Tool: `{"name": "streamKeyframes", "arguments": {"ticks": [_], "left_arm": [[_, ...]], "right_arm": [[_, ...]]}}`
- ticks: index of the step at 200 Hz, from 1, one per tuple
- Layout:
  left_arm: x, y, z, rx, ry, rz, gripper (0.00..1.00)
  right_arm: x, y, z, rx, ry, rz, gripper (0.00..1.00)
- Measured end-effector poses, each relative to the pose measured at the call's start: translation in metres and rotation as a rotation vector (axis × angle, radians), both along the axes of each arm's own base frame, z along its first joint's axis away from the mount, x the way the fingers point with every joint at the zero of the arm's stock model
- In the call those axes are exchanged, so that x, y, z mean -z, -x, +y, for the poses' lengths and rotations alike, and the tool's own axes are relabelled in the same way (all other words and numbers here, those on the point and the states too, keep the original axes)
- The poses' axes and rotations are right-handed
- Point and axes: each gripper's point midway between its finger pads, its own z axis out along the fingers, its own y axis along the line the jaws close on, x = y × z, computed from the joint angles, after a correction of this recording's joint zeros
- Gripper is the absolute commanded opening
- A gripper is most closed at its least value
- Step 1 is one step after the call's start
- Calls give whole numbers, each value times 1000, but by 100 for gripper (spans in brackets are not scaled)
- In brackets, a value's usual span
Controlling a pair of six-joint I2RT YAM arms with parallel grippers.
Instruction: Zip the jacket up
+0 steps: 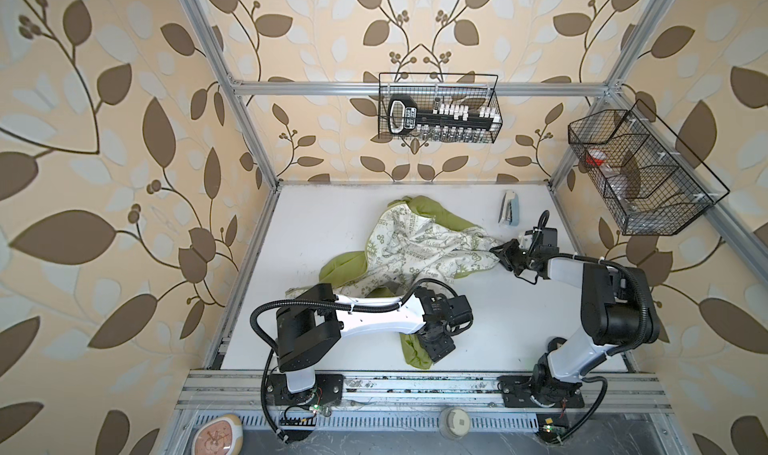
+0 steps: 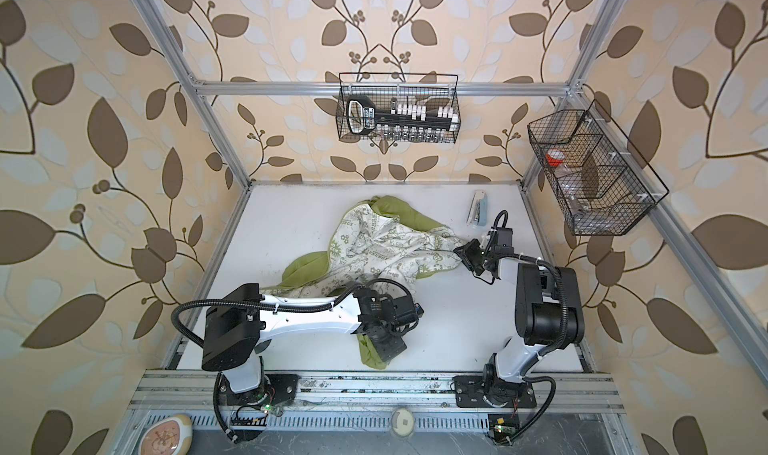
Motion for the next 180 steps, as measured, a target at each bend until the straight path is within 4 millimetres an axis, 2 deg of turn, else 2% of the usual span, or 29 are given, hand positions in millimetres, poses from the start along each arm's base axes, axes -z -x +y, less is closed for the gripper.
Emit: {"name": "streamKeyframes", "arguments": {"ticks": [3,16,29,49,64,83,102,131,153,165,180], "left_arm": [[1,0,1,-3,-5,0,66],[2,0,4,-7,-17,-2,41],[2,-1,6,-2,-26,-11,23],[2,-5,8,-8,-38,-31,10],[1,-8,9,-17,-42,-45,0],[-3,-10,9,-18,-30,-57,0],[-21,-16,5,-37,33,-81,0],[-70,-36,2,-111,229,-133,0],[-104,-51,-2,-169,373,-161,0],[-113,-56,-7,-184,420,-163,0],[-113,-56,-18,-183,452,-138,0]], "right_arm": [[-2,0,1,-4,1,-7,13],[-8,-1,2,-4,-7,-17,8],[-18,-3,4,-3,-14,-37,2],[-41,-9,4,-5,-15,-83,0],[-66,-14,4,-8,-8,-131,0],[-101,-19,3,-12,6,-194,0],[-142,-24,1,-18,38,-258,0],[-201,-28,-9,1,117,-344,0],[-234,-26,-23,39,182,-379,0],[-250,-26,-31,64,217,-389,0],[-270,-28,-40,89,260,-399,0]]}}
